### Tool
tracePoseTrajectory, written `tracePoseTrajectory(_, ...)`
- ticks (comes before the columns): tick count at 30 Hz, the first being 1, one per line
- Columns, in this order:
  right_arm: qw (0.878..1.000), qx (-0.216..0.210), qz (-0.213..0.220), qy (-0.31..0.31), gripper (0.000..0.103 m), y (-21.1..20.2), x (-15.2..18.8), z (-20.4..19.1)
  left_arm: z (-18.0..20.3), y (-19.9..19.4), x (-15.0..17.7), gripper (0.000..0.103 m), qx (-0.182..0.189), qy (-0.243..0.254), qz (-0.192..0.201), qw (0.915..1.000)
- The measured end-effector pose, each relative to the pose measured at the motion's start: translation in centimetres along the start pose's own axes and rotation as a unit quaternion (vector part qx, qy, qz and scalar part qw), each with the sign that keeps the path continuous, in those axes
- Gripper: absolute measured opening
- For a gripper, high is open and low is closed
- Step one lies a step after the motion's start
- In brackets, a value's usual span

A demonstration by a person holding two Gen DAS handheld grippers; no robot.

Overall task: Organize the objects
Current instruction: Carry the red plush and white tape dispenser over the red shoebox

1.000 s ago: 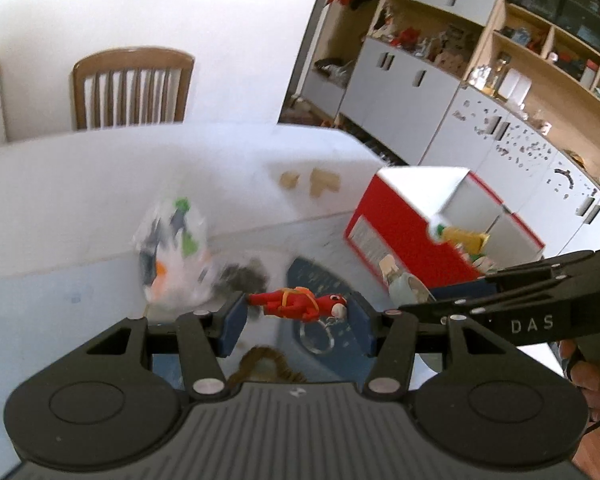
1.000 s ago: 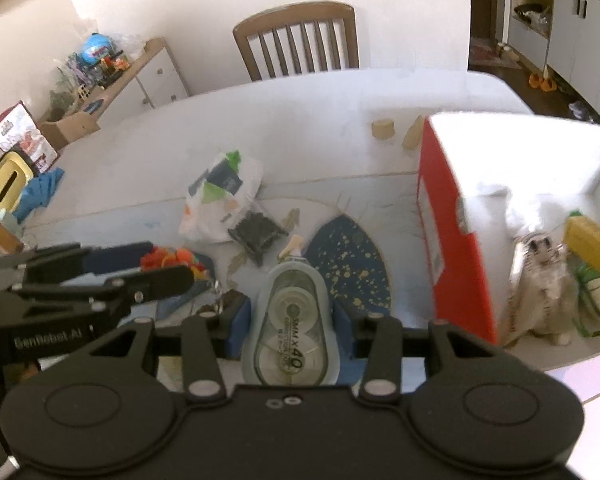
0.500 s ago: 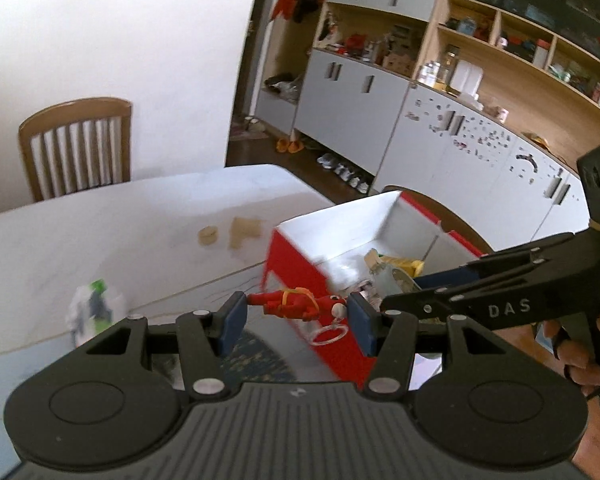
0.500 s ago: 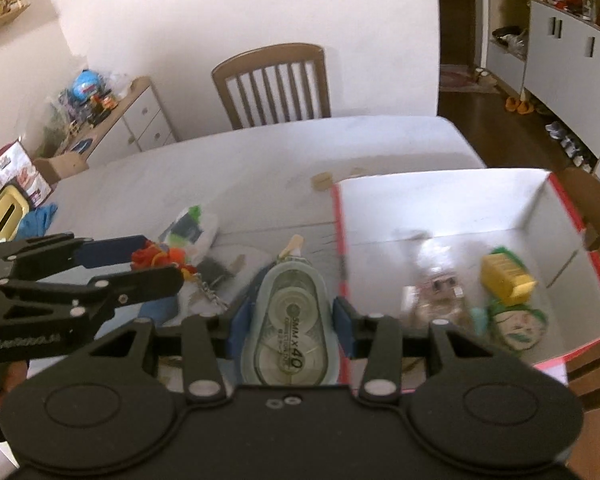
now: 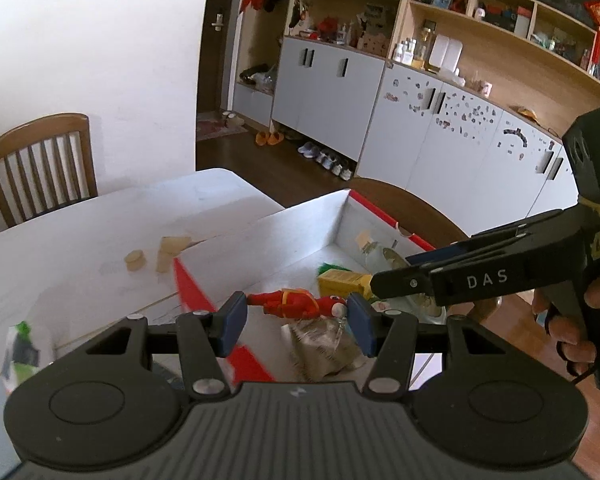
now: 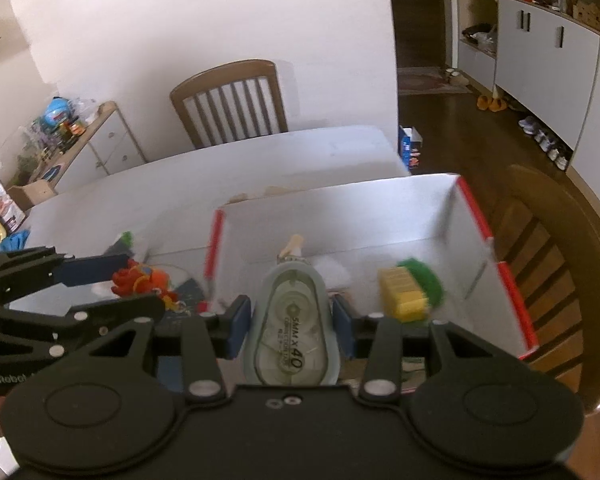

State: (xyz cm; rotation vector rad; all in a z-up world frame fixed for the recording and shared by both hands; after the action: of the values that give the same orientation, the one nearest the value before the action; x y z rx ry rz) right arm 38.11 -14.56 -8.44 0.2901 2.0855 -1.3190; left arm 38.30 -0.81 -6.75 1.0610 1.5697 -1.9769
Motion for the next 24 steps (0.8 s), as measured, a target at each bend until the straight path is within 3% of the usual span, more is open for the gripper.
tracePoseTrajectory(12,1.0,0.017,-0.01,0.005,0.044,0.8,-0.9,7.2,3.9,6.5,-1.6,0.055,-0.023,0.003,-0.03,0.9993)
tracePoseTrajectory(24,0.999,0.012,-0.047,-0.023,0.044,4.5,0.5,9.1,4.1,13.7,-1.8,0.055,-0.065,0.004,-0.077,0.9949)
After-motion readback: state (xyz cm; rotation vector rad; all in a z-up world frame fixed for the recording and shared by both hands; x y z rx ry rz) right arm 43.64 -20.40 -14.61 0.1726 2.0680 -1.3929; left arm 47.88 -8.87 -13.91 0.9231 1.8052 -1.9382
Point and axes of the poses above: each gripper's, at about its wrist camera, not at the fingertips, and y roughly the way its jaws point, z to its right, x to its underside, the point moved 8 cm from there along y, roughly the way its jaws point, and after that the axes turned 6 degrees about -x, right-handed, at the moved point
